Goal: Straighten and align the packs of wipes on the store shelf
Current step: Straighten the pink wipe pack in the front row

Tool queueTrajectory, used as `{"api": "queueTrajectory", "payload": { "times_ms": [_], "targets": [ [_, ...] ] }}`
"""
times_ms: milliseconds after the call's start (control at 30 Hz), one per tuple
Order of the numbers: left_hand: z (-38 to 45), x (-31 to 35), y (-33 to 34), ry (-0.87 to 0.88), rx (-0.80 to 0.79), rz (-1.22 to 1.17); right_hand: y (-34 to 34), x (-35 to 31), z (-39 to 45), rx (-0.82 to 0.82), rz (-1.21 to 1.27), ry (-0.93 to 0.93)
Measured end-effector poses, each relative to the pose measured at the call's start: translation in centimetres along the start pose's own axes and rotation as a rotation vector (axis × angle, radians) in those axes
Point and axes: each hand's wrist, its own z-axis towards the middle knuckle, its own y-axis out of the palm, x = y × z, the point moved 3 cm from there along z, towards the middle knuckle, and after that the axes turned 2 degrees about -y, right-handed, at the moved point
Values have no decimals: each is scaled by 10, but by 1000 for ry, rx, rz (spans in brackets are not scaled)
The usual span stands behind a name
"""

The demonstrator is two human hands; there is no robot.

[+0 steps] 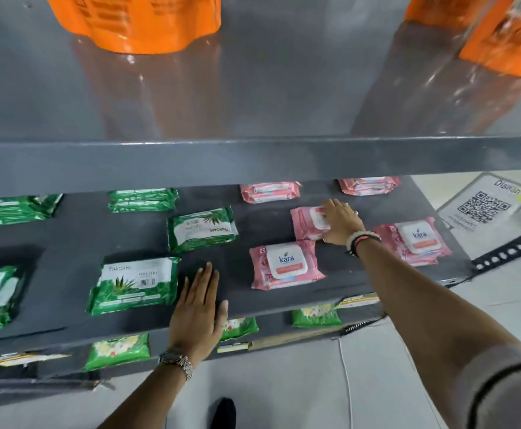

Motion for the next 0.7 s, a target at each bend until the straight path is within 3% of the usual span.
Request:
{"api": "queueTrajectory", "payload": {
  "times_ms": [267, 500, 700],
  "targets": [
    [-2, 4, -6, 9, 16, -11, -26, -24, -42, 169, 216, -64],
    [-3, 4, -6, 11, 27, -13, -13, -84, -81, 59, 128, -305],
    [-4, 2, -4, 17, 36, -7, -4, -92, -85, -79, -76, -327]
  ]
}}
